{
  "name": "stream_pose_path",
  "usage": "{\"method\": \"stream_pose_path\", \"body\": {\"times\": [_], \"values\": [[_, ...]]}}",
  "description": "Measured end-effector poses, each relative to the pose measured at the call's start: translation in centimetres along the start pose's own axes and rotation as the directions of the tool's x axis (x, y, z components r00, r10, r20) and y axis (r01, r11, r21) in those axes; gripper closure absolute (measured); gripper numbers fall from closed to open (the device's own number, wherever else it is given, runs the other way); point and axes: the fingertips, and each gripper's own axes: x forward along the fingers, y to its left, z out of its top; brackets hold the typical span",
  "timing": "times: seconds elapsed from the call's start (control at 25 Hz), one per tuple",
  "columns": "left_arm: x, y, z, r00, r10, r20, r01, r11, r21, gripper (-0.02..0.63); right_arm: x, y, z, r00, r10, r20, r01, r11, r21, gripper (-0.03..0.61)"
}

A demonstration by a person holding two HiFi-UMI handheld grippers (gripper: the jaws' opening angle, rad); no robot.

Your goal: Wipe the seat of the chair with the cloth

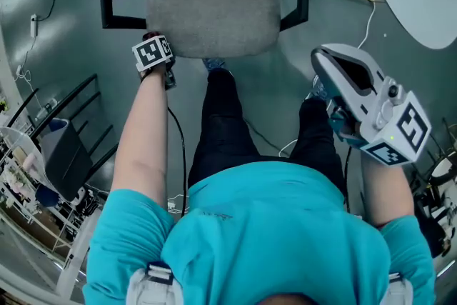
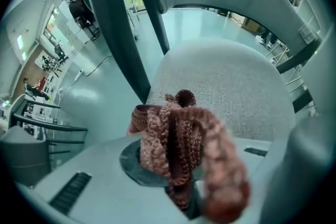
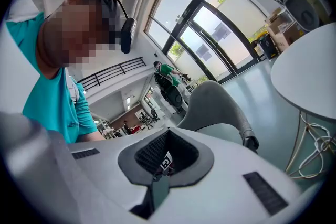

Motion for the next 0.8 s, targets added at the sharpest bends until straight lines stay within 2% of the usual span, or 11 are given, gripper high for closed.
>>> {"method": "stream_pose_path", "body": {"times": [0.32,0.8], "values": [[0.2,-1.5,-0.4,0.998,0.038,-0.046,-0.036,0.999,0.038,0.554,-2.3,-1.2,1.0,1.0,-0.021,0.016,0.021,1.0,-0.007,0.581],[0.1,-5.1,-0.7,0.998,0.023,-0.062,-0.017,0.995,0.098,0.554,-3.7,-1.3,0.6,0.999,-0.026,0.032,0.026,1.0,0.0,0.581]]}}
